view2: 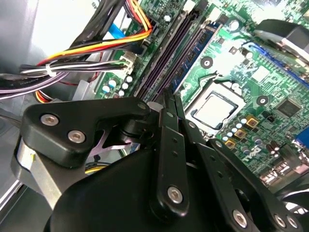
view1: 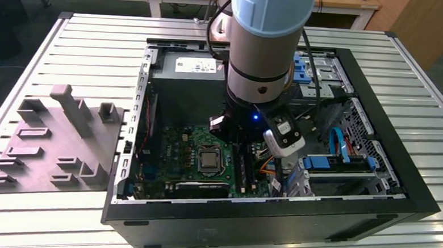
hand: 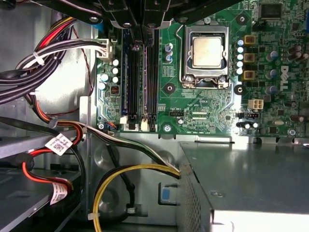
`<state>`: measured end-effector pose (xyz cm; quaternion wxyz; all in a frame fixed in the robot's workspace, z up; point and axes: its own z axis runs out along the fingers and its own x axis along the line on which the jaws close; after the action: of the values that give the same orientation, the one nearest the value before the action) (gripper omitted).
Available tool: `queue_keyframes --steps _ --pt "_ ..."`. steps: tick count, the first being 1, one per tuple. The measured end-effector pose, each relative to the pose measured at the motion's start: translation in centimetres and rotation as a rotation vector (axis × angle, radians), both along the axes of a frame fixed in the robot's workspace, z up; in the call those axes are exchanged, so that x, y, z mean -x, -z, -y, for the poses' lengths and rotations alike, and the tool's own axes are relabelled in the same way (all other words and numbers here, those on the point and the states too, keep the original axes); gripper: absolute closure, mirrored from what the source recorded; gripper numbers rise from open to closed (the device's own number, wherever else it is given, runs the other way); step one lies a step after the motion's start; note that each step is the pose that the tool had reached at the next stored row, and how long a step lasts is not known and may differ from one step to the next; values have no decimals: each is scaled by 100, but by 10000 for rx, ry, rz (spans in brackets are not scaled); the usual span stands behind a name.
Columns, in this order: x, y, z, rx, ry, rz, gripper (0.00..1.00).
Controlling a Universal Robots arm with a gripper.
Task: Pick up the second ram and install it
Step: 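Insert the second ram into the second slot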
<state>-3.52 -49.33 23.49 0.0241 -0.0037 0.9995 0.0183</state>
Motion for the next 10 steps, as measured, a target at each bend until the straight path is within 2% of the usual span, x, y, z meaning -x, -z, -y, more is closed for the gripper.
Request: queue_keyframes --steps 10 --pt "10 31 -7 -44 -1 9 89"
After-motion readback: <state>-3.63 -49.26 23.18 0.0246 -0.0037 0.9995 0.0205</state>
